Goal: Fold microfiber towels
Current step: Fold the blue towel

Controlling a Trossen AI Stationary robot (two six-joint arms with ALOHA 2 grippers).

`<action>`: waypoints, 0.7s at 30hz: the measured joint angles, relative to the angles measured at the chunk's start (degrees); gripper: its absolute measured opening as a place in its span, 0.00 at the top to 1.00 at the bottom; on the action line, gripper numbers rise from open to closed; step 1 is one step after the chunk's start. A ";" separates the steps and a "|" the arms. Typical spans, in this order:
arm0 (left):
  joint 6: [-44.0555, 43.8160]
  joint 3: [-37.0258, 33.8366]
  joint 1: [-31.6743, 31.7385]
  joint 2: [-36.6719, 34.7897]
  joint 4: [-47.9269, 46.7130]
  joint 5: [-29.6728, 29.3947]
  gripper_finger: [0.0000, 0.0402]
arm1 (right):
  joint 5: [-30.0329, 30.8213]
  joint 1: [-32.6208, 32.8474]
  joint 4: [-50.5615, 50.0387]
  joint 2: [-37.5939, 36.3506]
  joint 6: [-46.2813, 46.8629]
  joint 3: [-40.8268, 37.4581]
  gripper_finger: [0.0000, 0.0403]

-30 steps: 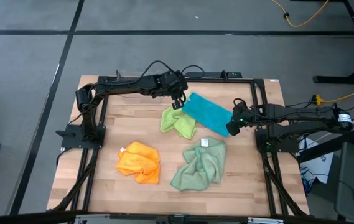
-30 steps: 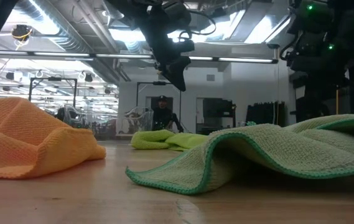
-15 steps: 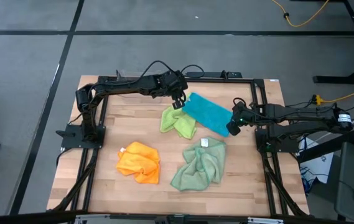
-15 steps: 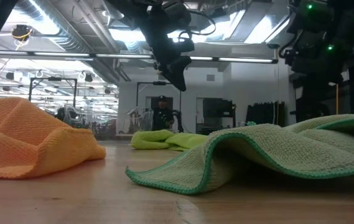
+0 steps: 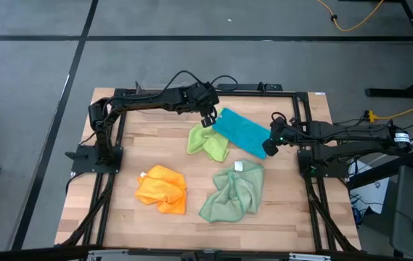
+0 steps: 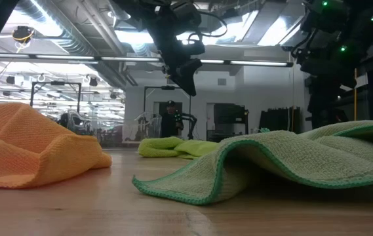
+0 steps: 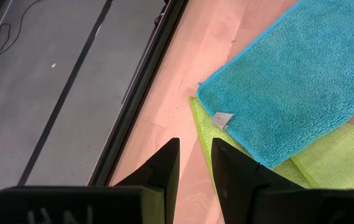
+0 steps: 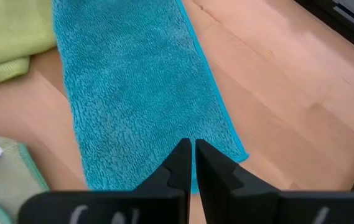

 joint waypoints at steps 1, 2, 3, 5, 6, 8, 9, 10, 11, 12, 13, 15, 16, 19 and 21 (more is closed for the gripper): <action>0.02 0.00 0.00 0.00 0.00 0.00 0.79 | -0.06 0.00 0.31 0.00 -0.02 0.00 0.94; 0.02 0.00 0.00 0.00 0.00 0.00 0.79 | -0.06 0.00 0.41 -0.02 -0.02 0.00 0.94; 0.02 0.00 0.00 0.00 0.00 0.00 0.79 | -0.10 0.00 0.39 0.00 0.00 0.00 0.94; 0.02 0.01 0.00 0.00 -0.01 0.00 0.79 | -0.73 0.00 0.45 0.00 0.17 0.00 0.94; 0.02 0.00 0.00 0.00 0.00 0.00 0.79 | -0.73 0.00 0.46 0.00 0.08 0.00 0.94; 0.02 0.01 0.00 0.00 0.00 0.00 0.79 | -0.71 0.00 0.42 0.00 -0.13 0.00 0.94; 0.04 0.00 0.00 0.00 0.00 0.00 0.79 | -0.71 0.00 0.62 0.00 -0.13 0.00 0.94; 0.02 0.00 -0.01 0.00 0.00 0.00 0.79 | -0.71 0.00 1.12 0.00 -0.11 0.00 0.93; 0.04 0.00 -0.02 0.00 0.00 0.00 0.79 | -0.67 0.00 1.77 -0.02 -0.11 0.00 0.93; 0.02 0.00 -0.02 0.00 0.00 0.00 0.79 | -0.26 0.00 2.30 -0.01 -0.13 0.00 0.92; 0.03 0.00 -0.02 0.00 0.00 0.00 0.79 | 0.05 0.00 2.63 0.00 -0.11 0.00 0.91; 0.04 0.00 -0.02 0.00 0.00 0.00 0.79 | 0.54 0.00 3.40 -0.02 -0.11 0.00 0.86; 0.04 0.02 -0.02 0.00 0.00 0.00 0.79 | 0.91 0.00 3.43 -0.01 -0.11 0.00 0.83; 0.04 0.01 -0.03 0.00 0.00 -0.02 0.79 | 2.01 0.00 3.37 0.00 -0.09 0.00 0.71; 0.04 0.01 -0.02 0.00 0.00 0.00 0.79 | 2.17 0.00 3.41 0.00 -0.09 0.00 0.60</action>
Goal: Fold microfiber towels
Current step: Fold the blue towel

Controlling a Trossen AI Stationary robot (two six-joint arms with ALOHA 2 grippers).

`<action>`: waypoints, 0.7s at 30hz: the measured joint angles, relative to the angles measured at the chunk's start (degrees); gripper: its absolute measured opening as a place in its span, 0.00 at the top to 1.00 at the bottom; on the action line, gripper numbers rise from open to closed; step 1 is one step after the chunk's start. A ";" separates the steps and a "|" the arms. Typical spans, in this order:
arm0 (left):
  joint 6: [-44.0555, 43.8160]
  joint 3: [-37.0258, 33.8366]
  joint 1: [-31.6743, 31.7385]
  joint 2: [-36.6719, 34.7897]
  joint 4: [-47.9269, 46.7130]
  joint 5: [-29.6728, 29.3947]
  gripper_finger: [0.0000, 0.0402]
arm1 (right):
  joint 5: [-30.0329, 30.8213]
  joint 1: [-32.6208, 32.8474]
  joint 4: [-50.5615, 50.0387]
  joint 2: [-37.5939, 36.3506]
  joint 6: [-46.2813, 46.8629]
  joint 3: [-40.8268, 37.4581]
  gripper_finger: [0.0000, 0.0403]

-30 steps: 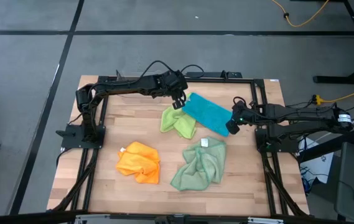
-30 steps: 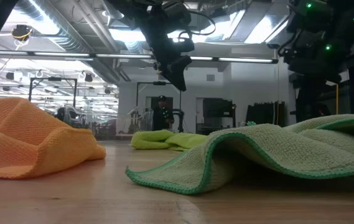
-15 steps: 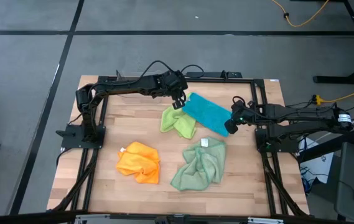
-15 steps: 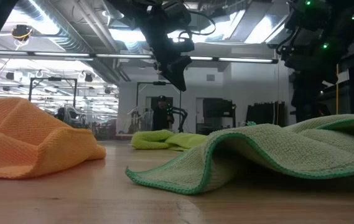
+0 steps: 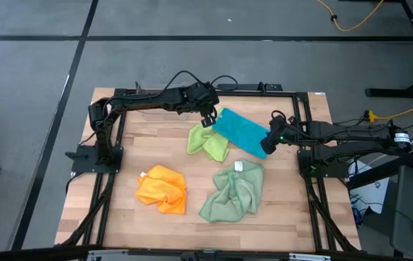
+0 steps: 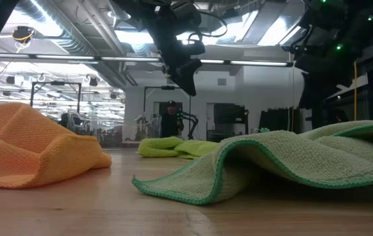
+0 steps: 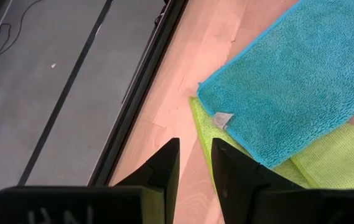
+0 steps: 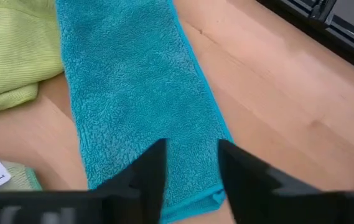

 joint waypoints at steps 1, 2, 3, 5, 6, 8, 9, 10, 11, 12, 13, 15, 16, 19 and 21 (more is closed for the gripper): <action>0.00 -0.01 0.00 0.00 0.00 0.00 0.79 | -0.03 0.00 0.04 0.00 -0.02 0.00 0.55; 0.00 0.02 0.00 0.00 0.00 0.00 0.79 | -0.09 0.00 0.04 0.00 -0.21 0.00 0.48; 0.00 0.02 0.00 0.00 0.00 0.00 0.79 | -0.35 0.00 0.04 0.00 -1.27 0.00 0.42; 0.00 -0.01 0.00 0.00 0.00 -0.02 0.79 | -1.81 0.00 0.32 0.00 -3.66 0.00 0.30; 0.00 -0.01 0.00 0.00 0.00 0.00 0.79 | -2.52 0.00 0.67 0.00 -4.53 0.00 0.24; 0.00 0.01 0.00 0.00 0.00 -0.01 0.79 | -3.20 0.04 0.90 0.00 -5.72 0.00 0.14; 0.00 0.01 0.00 0.00 0.00 -0.01 0.79 | -3.29 0.02 0.66 0.00 -5.71 0.00 0.10; 0.02 0.00 0.00 0.00 0.00 0.00 0.79 | -3.30 0.02 0.40 0.00 -5.64 0.00 0.07; 0.02 0.00 0.00 0.00 0.00 -0.02 0.79 | -3.35 0.02 0.09 0.00 -5.38 0.00 0.05; 0.01 0.01 0.00 0.00 0.00 0.00 0.79 | -3.37 0.02 -0.31 0.00 -4.93 0.00 0.04; 0.02 0.00 0.00 0.00 0.00 0.00 0.79 | -3.38 0.02 -0.73 0.00 -4.51 0.00 0.03; 0.01 0.01 0.00 0.00 0.00 0.00 0.79 | -3.41 0.02 -1.30 0.00 -4.50 0.00 0.02; 0.01 -0.01 0.00 0.00 0.00 -0.01 0.79 | -3.47 0.02 -1.36 0.00 -4.80 0.00 0.02; 0.02 0.00 0.00 0.00 0.00 -0.02 0.79 | -7.13 0.07 -1.59 0.00 -9.89 -0.09 0.02; 0.02 0.02 0.00 0.00 0.00 0.00 0.79 | -10.42 0.90 -0.52 0.00 -12.79 -1.10 0.03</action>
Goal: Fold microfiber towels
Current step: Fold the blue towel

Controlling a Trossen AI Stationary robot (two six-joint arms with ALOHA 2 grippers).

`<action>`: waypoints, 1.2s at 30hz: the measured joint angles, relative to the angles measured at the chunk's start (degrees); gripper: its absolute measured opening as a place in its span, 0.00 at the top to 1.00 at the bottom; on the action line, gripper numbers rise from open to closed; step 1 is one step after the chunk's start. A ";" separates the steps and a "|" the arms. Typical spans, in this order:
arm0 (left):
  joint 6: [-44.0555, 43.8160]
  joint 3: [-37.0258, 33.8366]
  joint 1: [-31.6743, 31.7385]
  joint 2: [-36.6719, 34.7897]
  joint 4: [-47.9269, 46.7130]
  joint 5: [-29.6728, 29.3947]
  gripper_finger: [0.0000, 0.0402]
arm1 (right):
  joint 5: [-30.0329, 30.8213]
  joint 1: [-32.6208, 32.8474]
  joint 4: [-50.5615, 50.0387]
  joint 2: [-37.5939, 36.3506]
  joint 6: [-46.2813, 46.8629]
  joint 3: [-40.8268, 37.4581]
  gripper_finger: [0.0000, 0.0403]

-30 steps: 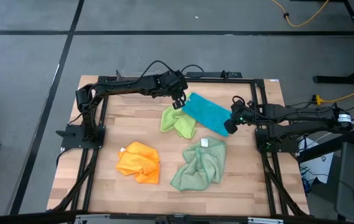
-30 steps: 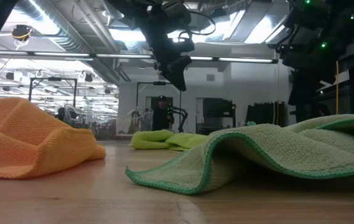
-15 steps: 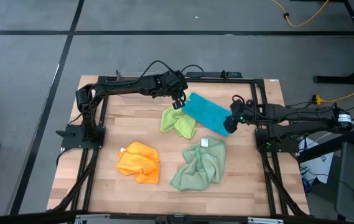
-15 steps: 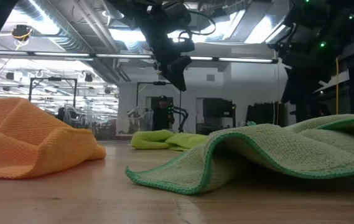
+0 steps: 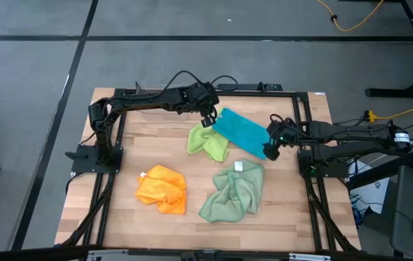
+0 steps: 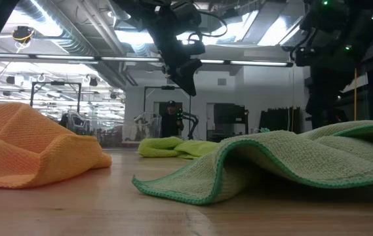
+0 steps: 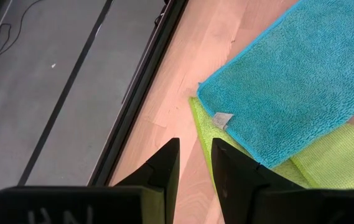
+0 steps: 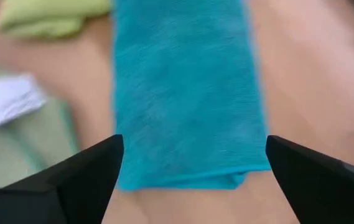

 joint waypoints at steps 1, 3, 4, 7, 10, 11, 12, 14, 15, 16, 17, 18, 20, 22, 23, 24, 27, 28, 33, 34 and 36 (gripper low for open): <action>0.00 0.00 0.00 0.00 0.02 0.00 0.79 | -0.61 0.73 0.32 0.02 -0.48 -0.67 0.03; 0.00 0.00 0.00 0.00 0.02 -0.02 0.79 | -0.16 2.35 0.75 0.02 -0.38 -1.58 0.03; -0.01 -0.01 0.00 0.00 0.02 -0.01 0.79 | 0.76 3.28 0.75 0.02 0.09 -1.82 0.03; 0.00 -0.02 0.00 0.00 0.02 -0.02 0.79 | 2.86 5.57 0.38 0.02 2.18 -2.05 0.03; 0.00 0.00 0.00 0.00 0.02 -0.02 0.79 | 2.75 7.35 0.47 0.02 1.35 -2.03 0.03; 0.00 0.00 0.00 0.00 0.02 0.00 0.79 | 2.78 7.84 0.55 0.02 1.32 -2.03 0.03; 0.00 -0.01 0.00 0.00 0.02 -0.02 0.79 | 3.25 8.35 0.34 0.02 1.61 -2.03 0.03; 0.00 0.00 0.00 0.00 0.02 0.00 0.79 | 4.82 9.25 -1.10 0.02 2.83 -2.03 0.03; 0.00 0.00 0.00 0.00 0.02 -0.02 0.79 | 5.42 9.68 -1.19 0.02 3.08 -2.03 0.03; 0.00 0.00 0.00 0.00 0.02 -0.02 0.79 | 5.66 10.16 -1.14 0.00 3.50 -2.03 0.04; 0.00 0.00 0.00 0.00 0.02 -0.01 0.79 | 5.68 10.75 -1.30 0.00 3.69 -2.03 0.05; -0.01 -0.01 0.00 0.00 0.02 -0.01 0.79 | 5.85 11.40 -1.42 0.00 3.68 -2.03 0.07; 0.00 0.00 0.00 0.00 0.02 -0.02 0.79 | 6.63 13.11 -1.55 0.00 3.76 -2.03 0.12; -0.02 0.00 0.00 0.00 0.02 0.00 0.79 | 7.47 15.22 -2.16 0.00 4.12 -2.03 0.18; 0.00 0.00 0.00 0.01 0.02 -0.02 0.79 | 7.85 16.44 -2.21 0.00 4.20 -2.03 0.21; 0.00 0.00 0.00 0.00 0.02 -0.02 0.79 | 8.13 17.57 -2.22 0.00 4.39 -2.03 0.24; 0.00 0.00 0.00 0.01 0.02 -0.01 0.79 | 8.25 20.57 -2.08 0.74 4.44 -2.03 0.31; 0.00 0.00 0.00 0.02 0.02 0.00 0.79 | 8.27 21.46 -2.22 1.21 4.58 -2.03 0.32; 0.00 0.00 0.00 0.02 0.02 -0.02 0.79 | 11.42 24.06 -3.73 7.68 7.02 -2.01 0.35; 0.00 0.00 0.00 0.00 0.02 0.00 0.79 | 12.15 24.06 -3.76 9.49 7.35 -2.01 0.35; 0.00 0.00 -0.01 0.02 0.02 -0.01 0.79 | 12.76 24.04 -4.17 13.42 8.33 -2.01 0.35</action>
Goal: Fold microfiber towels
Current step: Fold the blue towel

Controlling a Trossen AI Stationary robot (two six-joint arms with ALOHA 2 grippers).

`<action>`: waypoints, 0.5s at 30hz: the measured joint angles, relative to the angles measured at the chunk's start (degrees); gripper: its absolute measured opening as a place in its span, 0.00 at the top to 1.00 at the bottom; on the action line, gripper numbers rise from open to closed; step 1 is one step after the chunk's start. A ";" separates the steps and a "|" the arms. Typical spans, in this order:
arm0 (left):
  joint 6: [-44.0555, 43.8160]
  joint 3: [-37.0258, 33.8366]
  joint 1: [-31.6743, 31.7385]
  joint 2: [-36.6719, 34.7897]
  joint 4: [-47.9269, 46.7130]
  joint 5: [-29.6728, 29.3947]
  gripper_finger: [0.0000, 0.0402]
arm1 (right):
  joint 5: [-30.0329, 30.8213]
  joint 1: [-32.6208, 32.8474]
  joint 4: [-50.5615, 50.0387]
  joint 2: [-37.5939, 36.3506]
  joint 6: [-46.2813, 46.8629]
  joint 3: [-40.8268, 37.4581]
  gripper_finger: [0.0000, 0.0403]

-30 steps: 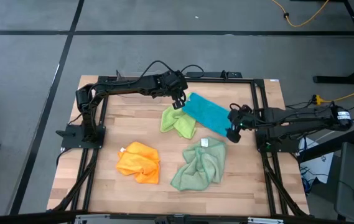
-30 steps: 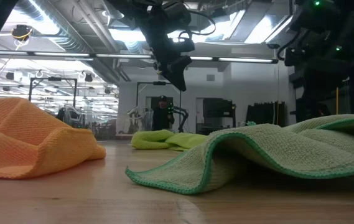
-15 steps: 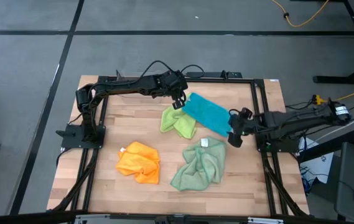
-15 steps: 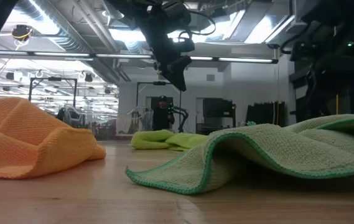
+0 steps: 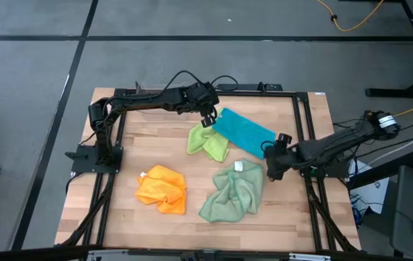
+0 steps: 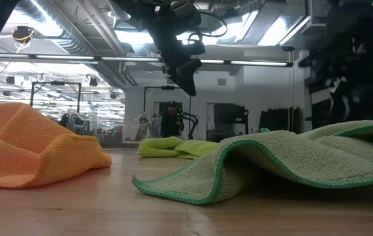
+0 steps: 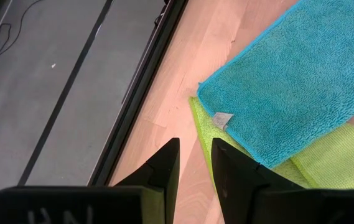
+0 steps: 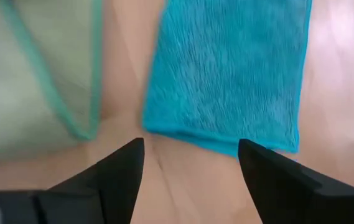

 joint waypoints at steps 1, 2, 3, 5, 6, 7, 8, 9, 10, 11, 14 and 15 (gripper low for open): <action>-0.01 0.00 0.01 0.00 0.00 -0.01 0.79 | 0.45 -0.01 -0.16 1.92 0.29 0.00 0.35; 0.00 0.00 0.01 -0.01 0.00 0.00 0.79 | 1.22 -0.01 -0.10 3.70 0.39 0.00 0.35; -0.01 0.00 0.01 0.00 0.00 0.00 0.79 | 2.00 -0.01 -0.08 5.16 0.43 0.00 0.35; 0.00 0.00 0.01 0.00 -0.02 0.00 0.79 | 2.69 -0.03 -0.02 7.35 0.81 0.00 0.35; 0.00 0.00 0.01 0.00 0.00 -0.01 0.79 | 3.22 -0.03 0.03 8.09 0.90 0.00 0.35; 0.00 0.00 0.01 0.00 0.00 -0.01 0.79 | 3.53 -0.03 0.13 8.58 0.95 0.00 0.35; 0.00 0.00 -0.01 -0.02 0.00 0.01 0.79 | 3.70 -0.03 0.17 8.82 0.98 0.00 0.35; 0.00 0.00 0.00 0.00 0.00 -0.01 0.79 | 3.78 -0.03 0.17 8.86 0.98 0.00 0.35; 0.00 0.00 0.00 0.00 -0.01 -0.01 0.79 | 3.84 -0.03 0.25 8.90 0.98 0.02 0.35; 0.00 0.00 0.01 0.00 -0.01 0.00 0.79 | 3.84 -0.03 0.27 8.94 0.98 0.02 0.35; 0.00 0.00 0.01 0.00 -0.02 0.00 0.79 | 3.84 -0.03 0.27 8.98 0.96 0.02 0.35; 0.00 0.00 0.01 0.00 0.00 -0.01 0.79 | 3.84 -0.03 0.34 9.00 0.88 0.02 0.35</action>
